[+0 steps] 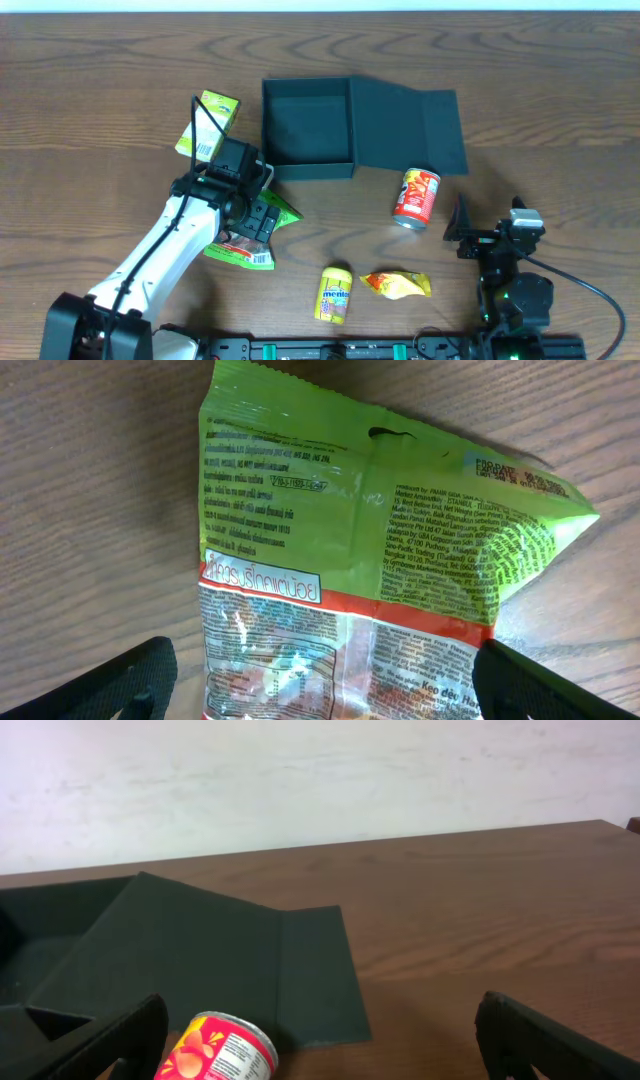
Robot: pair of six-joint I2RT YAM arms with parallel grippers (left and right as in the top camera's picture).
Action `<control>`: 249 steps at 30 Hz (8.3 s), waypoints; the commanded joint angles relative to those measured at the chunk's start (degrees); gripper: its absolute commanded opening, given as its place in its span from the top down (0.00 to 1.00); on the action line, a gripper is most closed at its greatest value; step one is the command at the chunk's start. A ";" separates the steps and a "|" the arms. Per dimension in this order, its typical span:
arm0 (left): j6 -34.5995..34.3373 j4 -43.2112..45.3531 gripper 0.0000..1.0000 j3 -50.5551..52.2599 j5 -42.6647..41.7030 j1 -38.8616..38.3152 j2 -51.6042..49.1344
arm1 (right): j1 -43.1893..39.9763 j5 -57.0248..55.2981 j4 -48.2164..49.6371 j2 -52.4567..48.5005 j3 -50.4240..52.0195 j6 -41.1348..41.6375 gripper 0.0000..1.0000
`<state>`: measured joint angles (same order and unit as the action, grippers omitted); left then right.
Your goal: Pack container
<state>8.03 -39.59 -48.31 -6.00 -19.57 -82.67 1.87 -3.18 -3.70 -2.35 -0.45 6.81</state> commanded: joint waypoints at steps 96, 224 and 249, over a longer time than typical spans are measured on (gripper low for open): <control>37.20 4.61 0.05 -17.09 3.39 -12.74 -3.80 | 0.46 0.00 -0.33 0.11 0.13 0.42 0.01; -37.40 35.63 0.94 -30.05 36.46 -26.88 -26.86 | 0.46 0.02 -0.33 0.11 0.13 0.42 0.01; -36.96 40.19 0.92 -35.54 24.68 -27.52 -36.85 | 0.46 0.02 -0.33 0.13 0.13 0.42 0.01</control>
<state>-27.42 -0.73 -81.80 17.98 -47.46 -118.89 1.87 -3.18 -3.73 -2.35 -0.45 6.81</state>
